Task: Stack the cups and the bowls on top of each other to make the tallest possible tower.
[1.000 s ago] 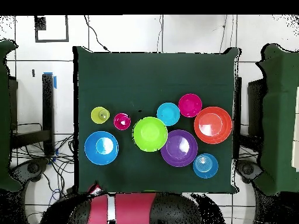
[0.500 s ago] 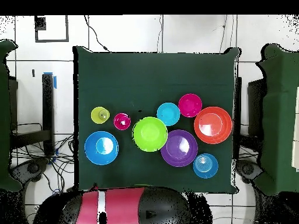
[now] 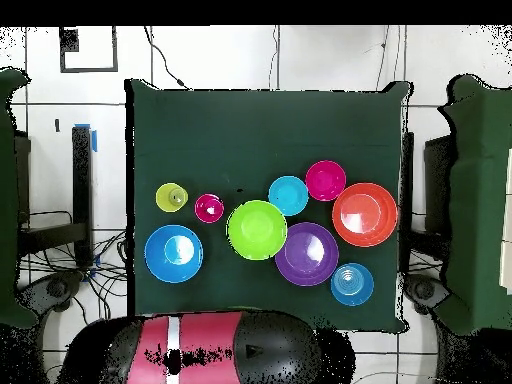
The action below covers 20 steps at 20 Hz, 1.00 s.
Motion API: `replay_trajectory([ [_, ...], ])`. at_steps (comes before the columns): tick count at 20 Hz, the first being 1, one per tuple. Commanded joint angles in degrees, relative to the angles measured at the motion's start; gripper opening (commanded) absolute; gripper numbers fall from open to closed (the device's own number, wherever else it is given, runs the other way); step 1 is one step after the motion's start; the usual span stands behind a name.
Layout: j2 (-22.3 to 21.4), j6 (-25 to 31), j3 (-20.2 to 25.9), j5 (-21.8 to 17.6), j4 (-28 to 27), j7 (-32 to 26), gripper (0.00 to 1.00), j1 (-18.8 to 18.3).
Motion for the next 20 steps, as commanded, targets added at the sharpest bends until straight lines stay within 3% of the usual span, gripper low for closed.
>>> replay_trajectory([
  [1, 3.0, -4.3, 0.6, 3.0, -7.2, 11.3, 1.0, 0.3],
  [11, 5.6, -7.2, 0.1, 4.6, -9.6, 11.6, 1.0, 1.6],
  [20, 6.8, -6.4, 1.3, 6.9, -11.8, 10.8, 1.0, 2.5],
])
